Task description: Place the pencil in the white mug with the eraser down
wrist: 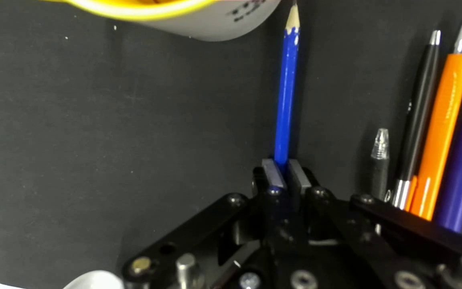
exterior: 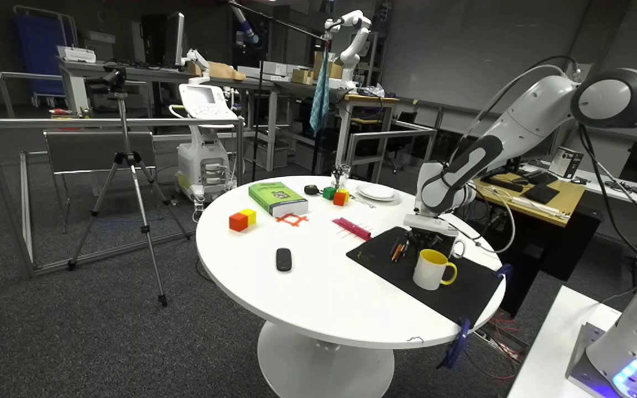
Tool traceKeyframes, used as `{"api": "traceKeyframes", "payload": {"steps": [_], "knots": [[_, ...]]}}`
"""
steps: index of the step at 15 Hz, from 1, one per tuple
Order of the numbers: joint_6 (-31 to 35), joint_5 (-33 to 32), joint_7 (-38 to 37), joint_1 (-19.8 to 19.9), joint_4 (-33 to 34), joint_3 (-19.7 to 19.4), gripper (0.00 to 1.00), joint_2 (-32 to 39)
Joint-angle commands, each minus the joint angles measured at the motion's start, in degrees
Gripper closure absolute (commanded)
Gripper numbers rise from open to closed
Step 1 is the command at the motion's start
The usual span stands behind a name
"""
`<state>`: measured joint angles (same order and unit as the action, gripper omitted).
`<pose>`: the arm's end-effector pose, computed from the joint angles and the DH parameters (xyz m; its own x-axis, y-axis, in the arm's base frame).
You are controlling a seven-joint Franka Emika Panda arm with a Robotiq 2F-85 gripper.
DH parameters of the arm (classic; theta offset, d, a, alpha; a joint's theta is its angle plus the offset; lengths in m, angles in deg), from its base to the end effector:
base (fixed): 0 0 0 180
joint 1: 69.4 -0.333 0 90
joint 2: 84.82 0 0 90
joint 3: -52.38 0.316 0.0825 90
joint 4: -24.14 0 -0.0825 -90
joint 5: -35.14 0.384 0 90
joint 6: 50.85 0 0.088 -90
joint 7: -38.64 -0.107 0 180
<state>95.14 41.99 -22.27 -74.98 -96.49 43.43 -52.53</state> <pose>0.5613 -0.0374 0.1387 0.3554 -0.9343 -0.0288 -0.9280 -0.3564 0.1090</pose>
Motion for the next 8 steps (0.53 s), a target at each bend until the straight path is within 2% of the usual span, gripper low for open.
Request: {"api": "traceKeyframes", "payload": {"steps": [1,8], "knots": [[-0.22,-0.61,0.66,0.43,0.91,-0.30,0.98,-1.33],[2.67,-1.69,-0.97,-0.83,1.55,-1.82,0.98,-3.57]]}}
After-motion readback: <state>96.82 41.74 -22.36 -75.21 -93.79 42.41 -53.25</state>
